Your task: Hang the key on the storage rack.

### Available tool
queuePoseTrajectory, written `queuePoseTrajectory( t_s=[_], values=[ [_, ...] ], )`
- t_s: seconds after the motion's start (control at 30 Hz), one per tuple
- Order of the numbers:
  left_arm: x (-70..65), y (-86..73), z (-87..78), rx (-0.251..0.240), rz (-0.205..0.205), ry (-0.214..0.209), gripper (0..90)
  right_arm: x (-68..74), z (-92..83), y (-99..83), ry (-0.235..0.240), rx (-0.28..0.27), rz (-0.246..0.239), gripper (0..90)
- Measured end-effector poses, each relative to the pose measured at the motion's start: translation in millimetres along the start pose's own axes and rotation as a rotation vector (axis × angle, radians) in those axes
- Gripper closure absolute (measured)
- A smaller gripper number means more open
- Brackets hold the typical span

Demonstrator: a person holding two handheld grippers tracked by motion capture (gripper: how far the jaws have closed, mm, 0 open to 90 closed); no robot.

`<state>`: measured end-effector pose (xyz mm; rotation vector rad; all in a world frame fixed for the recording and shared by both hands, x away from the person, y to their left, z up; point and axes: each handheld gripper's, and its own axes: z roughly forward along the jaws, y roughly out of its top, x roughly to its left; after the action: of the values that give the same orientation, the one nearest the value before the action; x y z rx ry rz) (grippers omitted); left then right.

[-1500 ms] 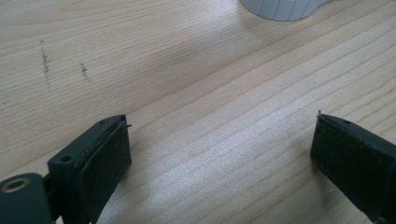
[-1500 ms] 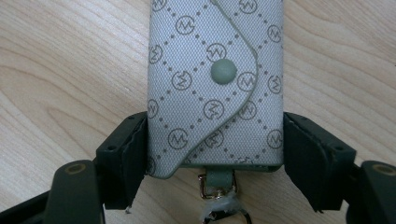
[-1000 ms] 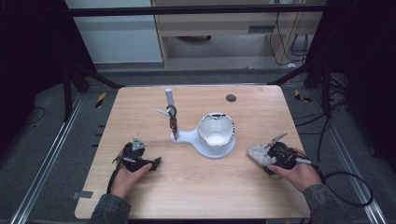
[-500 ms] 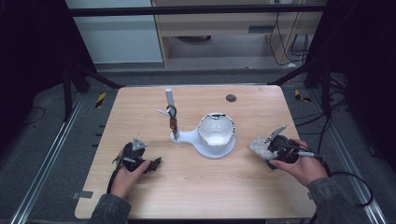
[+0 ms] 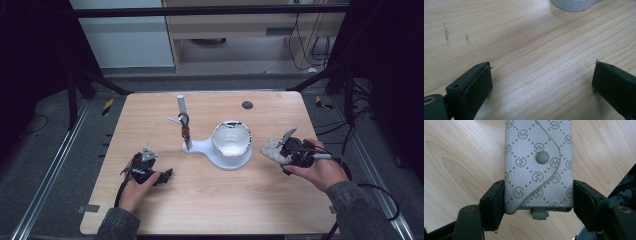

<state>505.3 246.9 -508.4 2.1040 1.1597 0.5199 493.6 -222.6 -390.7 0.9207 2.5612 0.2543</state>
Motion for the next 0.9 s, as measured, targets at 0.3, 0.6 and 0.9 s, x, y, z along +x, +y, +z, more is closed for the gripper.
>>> queuePoseTrajectory(
  t_s=[0.3,0.6,0.9],
  values=[
    [0.0,0.0,0.0,0.001,0.001,0.000,2.0,1.6,-10.8,18.5,-0.025,-0.018,-0.041,30.8],
    [0.0,0.0,0.0,0.001,0.001,0.000,1.9,3.7,-17.4,31.5,-0.031,-0.027,-0.073,30.8],
    [0.0,0.1,0.1,0.001,0.003,-0.001,1.8,6.3,-25.6,45.2,-0.030,-0.036,-0.097,30.9]
  ],
)
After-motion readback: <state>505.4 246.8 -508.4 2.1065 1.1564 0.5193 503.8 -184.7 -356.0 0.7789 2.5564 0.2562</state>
